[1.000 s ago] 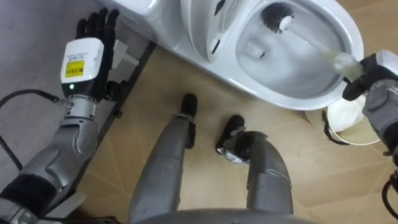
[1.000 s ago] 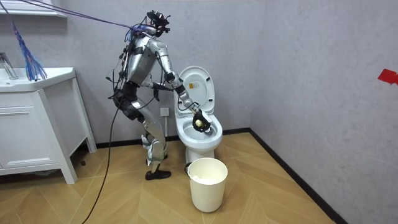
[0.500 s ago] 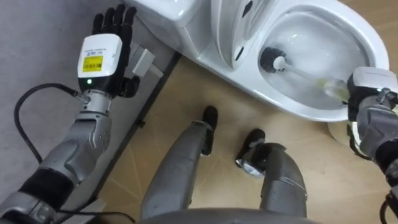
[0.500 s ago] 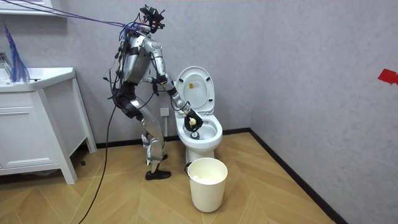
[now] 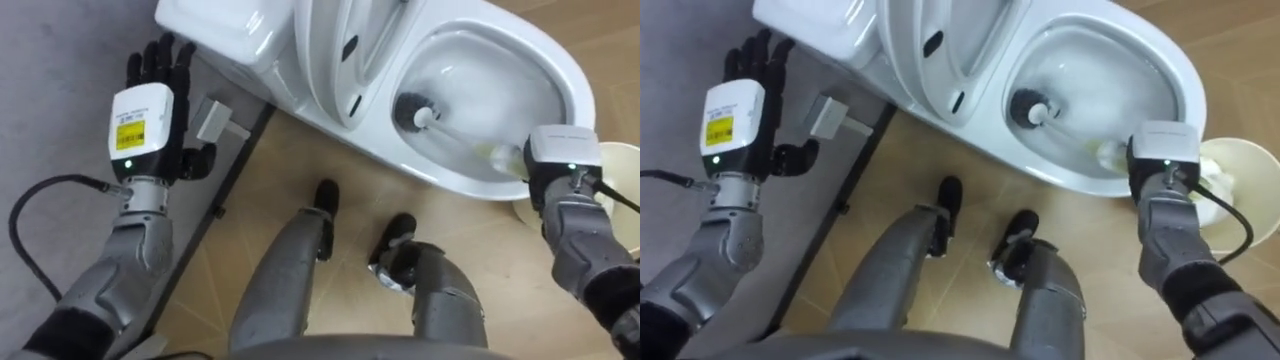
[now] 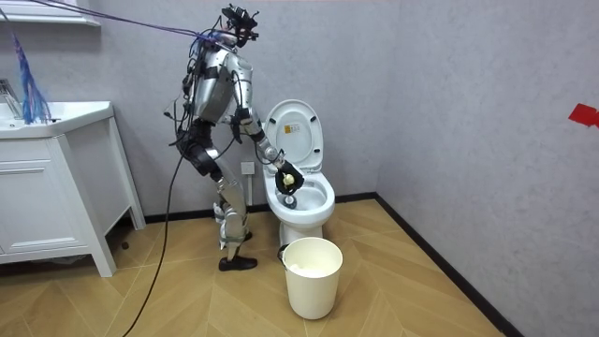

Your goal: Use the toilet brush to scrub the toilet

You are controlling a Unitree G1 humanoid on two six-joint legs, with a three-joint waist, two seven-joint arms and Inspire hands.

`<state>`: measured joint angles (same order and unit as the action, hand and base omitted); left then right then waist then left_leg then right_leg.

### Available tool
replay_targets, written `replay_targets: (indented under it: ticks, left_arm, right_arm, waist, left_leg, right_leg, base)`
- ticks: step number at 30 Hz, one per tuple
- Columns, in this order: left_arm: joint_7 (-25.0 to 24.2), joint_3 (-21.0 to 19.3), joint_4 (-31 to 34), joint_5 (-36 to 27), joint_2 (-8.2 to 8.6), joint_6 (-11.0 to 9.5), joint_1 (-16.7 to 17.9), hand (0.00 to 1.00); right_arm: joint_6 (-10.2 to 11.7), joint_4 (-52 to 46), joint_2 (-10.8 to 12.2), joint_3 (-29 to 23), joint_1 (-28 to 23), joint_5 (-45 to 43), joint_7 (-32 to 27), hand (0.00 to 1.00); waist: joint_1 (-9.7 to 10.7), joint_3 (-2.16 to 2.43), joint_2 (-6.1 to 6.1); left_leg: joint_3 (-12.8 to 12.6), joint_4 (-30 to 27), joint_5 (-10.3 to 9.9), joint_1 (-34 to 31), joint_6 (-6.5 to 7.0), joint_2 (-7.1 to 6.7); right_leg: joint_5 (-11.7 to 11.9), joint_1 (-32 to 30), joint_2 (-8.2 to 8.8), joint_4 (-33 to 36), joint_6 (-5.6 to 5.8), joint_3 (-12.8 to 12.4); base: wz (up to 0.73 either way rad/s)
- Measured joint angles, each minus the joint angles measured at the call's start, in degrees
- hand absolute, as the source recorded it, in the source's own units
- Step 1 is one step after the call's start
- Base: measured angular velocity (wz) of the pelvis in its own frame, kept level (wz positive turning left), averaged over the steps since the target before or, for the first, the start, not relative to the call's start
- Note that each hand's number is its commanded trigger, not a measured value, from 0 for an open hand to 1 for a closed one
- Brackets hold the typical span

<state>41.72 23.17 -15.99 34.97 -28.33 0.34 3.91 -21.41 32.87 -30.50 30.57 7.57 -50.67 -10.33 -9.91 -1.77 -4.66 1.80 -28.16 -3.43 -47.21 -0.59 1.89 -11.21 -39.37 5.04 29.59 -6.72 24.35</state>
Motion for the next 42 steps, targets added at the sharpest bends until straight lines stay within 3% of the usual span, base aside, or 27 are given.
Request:
replay_targets:
  ticks: [5, 9, 12, 14, 17, 19, 21, 25, 29, 33, 36, 38, 40, 41, 42]
  left_arm:
    - [2.71, -0.34, 0.12, -3.33, 0.16, -1.45, 2.25, 0.0]
    - [2.77, 0.06, 0.31, -5.84, -0.06, -2.72, 1.37, 0.0]
    - [2.81, 0.26, 0.02, -6.08, -0.24, -2.73, -0.66, 0.0]
    - [2.8, 0.03, 0.13, -6.02, -0.32, -2.77, -2.31, 0.0]
    - [2.79, -0.15, 0.19, -5.66, -0.26, -2.67, -3.35, 0.0]
    - [2.93, -0.52, -0.29, -4.45, -0.24, -2.32, -4.01, 0.0]
    - [2.87, -0.53, -0.39, -3.48, 0.05, -1.71, -4.06, 0.0]
    - [1.4, -0.52, -2.14, -3.74, 2.47, -0.94, -4.99, 0.0]
    - [-2.73, -0.55, -2.12, -3.71, 2.59, -0.13, -5.0, 0.0]
    - [-6.71, -0.47, -3.88, -2.67, 3.36, 0.14, -4.78, 0.0]
    - [-9.08, -0.47, -4.75, -2.74, 4.17, 1.14, -3.92, 0.0]
    - [-11.0, -0.45, -6.05, -2.71, 4.94, 1.78, -3.07, 0.0]
    - [-13.56, -0.41, -8.54, -2.66, 6.69, 2.41, -1.53, 0.0]
    - [-14.1, -0.44, -9.01, -2.67, 6.9, 2.51, -0.91, 0.0]
    - [-15.3, -0.6, -9.43, -2.78, 6.96, 2.84, 0.92, 0.0]
  right_arm:
    - [-0.05, -3.04, 0.32, -0.69, -3.09, -1.44, 0.37, 1.0]
    - [0.85, 1.3, -0.61, -0.04, -0.03, 2.21, -0.49, 1.0]
    - [3.48, 8.45, -0.77, 0.87, 4.92, 13.35, -1.54, 1.0]
    - [6.01, 14.6, 0.08, 0.86, 9.0, 24.68, -2.86, 1.0]
    - [8.47, 22.37, 1.68, -1.91, 14.42, 39.55, -5.26, 1.0]
    - [8.53, 25.69, 1.83, -3.81, 16.83, 42.81, -5.41, 1.0]
    - [8.81, 27.42, 1.81, -4.99, 18.01, 43.88, -5.41, 1.0]
    - [10.05, 29.76, 2.58, -4.9, 18.18, 43.86, -5.43, 1.0]
    - [10.07, 30.22, 3.82, -4.89, 18.16, 43.31, -5.42, 1.0]
    - [10.16, 31.96, 5.65, -4.8, 17.89, 41.27, -5.41, 1.0]
    - [11.82, 33.13, 7.7, -4.97, 14.52, 39.38, -5.26, 1.0]
    - [12.76, 32.5, 8.6, -4.87, 12.21, 35.77, -4.54, 1.0]
    - [13.33, 30.41, 8.72, -5.0, 7.5, 29.55, -3.82, 1.0]
    - [13.29, 29.96, 8.72, -5.08, 6.36, 27.89, -3.77, 1.0]
    - [13.32, 28.74, 8.73, -5.29, 3.88, 25.23, -3.76, 1.0]
  waist:
    - [0.66, 0.3, 1.26]
    - [-0.08, 0.23, 1.29]
    - [-0.98, -0.35, 2.16]
    - [-1.59, -1.15, 3.36]
    - [-0.5, -1.63, 4.14]
    - [0.1, -1.86, 4.8]
    - [0.41, -2.02, 5.34]
    - [0.48, -2.2, 5.72]
    - [0.42, -2.48, 6.64]
    - [0.38, -2.47, 6.7]
    - [-0.08, -2.18, 6.13]
    - [-0.2, -1.57, 5.3]
    - [-0.1, -0.23, 4.19]
    - [-0.12, -0.01, 4.04]
    - [-0.06, 0.49, 3.85]
  left_leg:
    - [-0.02, 0.39, 0.19, -0.05, -0.31, 0.36]
    - [-0.11, -0.47, 0.14, -0.14, -0.32, 0.48]
    - [-0.35, -0.94, 0.14, -0.13, -0.28, 0.35]
    - [-1.2, -1.15, 0.21, -0.29, -0.08, 0.21]
    - [-1.39, -0.41, 0.38, -0.09, 0.09, -0.88]
    - [-1.39, 0.37, 1.11, 0.25, 0.34, -1.7]
    - [-1.72, 0.48, 1.38, 0.82, 0.5, -1.88]
    - [-2.16, 0.97, 1.56, 2.4, 0.77, -2.61]
    - [-2.5, 0.48, 1.48, 3.54, 0.65, -2.62]
    - [-2.26, 0.49, 1.22, 5.84, 0.91, -2.58]
    - [-1.4, 1.34, 0.71, 9.1, 0.86, -2.18]
    - [-1.33, 1.61, 0.06, 10.68, 1.01, -1.65]
    - [-1.54, 3.0, -0.27, 13.63, 1.43, -1.82]
    - [-1.65, 3.29, -0.44, 14.47, 1.51, -1.8]
    - [-1.72, 4.11, -0.68, 16.37, 1.53, -1.87]
  right_leg:
    - [0.13, 0.02, -0.5, -0.96, -0.42, 0.12]
    - [0.02, 0.12, -0.53, -0.8, -0.43, 0.06]
    - [-0.58, -0.22, -0.08, 0.36, -0.31, -0.15]
    - [-1.21, -1.26, 0.7, 2.09, 0.06, -0.62]
    - [-1.97, -2.31, 2.01, 4.59, 0.19, -1.45]
    - [-2.11, -2.77, 2.84, 5.67, 0.0, -1.74]
    - [-2.08, -2.74, 3.2, 6.23, 0.0, -2.24]
    - [-2.57, -1.84, 4.36, 7.41, 0.32, -2.51]
    - [-2.77, -0.72, 4.54, 7.54, 0.82, -2.43]
    - [-2.75, 2.03, 4.33, 6.61, 0.89, -1.97]
    - [-2.17, 6.49, 2.78, 3.33, 1.53, -1.7]
    - [-1.55, 9.06, 1.83, 1.1, 1.83, -1.46]
    - [-1.02, 12.36, 1.75, -1.05, 2.83, -1.16]
    - [-0.98, 13.14, 1.73, -1.4, 3.06, -1.35]
    - [-1.02, 14.86, 1.76, -2.23, 3.41, -1.51]
  base:
    - [-0.01]
    - [-0.02]
    - [-0.01]
    - [-0.07]
    - [0.11]
    - [0.14]
    - [0.04]
    - [0.01]
    - [-0.03]
    - [0.0]
    - [0.02]
    - [-0.05]
    - [0.04]
    - [-0.05]
    - [-0.08]
